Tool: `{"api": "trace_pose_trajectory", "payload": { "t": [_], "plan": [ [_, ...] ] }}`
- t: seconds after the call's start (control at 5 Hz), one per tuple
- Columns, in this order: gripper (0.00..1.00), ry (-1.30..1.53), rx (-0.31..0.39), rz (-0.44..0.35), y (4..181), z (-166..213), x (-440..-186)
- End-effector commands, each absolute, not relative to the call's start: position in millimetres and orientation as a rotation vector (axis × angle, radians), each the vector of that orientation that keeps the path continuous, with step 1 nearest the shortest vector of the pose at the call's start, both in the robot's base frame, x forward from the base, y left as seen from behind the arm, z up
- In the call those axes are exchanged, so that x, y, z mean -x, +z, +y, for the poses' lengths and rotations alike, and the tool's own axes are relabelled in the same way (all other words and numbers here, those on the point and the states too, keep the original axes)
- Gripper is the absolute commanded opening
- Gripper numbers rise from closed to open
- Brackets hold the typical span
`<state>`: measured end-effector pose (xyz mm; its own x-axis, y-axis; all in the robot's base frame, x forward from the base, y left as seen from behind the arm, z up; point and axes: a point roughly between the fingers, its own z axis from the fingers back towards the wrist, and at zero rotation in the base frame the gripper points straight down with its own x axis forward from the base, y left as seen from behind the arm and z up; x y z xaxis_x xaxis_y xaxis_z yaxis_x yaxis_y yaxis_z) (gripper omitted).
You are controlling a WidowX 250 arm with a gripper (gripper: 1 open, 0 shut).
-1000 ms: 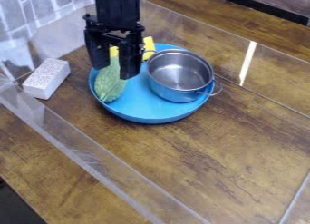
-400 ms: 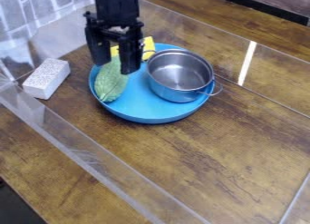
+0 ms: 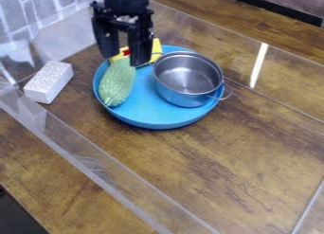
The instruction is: Put the yellow brick in the blue tray
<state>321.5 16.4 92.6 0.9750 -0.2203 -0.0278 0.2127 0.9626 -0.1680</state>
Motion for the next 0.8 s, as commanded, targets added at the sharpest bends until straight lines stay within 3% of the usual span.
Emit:
{"api": "trace_pose_trajectory", "payload": {
  "t": [0.0,0.6],
  "plan": [
    [1.00,-0.207,0.148,-0.056,125.4,23.3,-330.4],
    [1.00,-0.216,0.159,-0.067,124.5,21.2,-337.0]
  ]
}}
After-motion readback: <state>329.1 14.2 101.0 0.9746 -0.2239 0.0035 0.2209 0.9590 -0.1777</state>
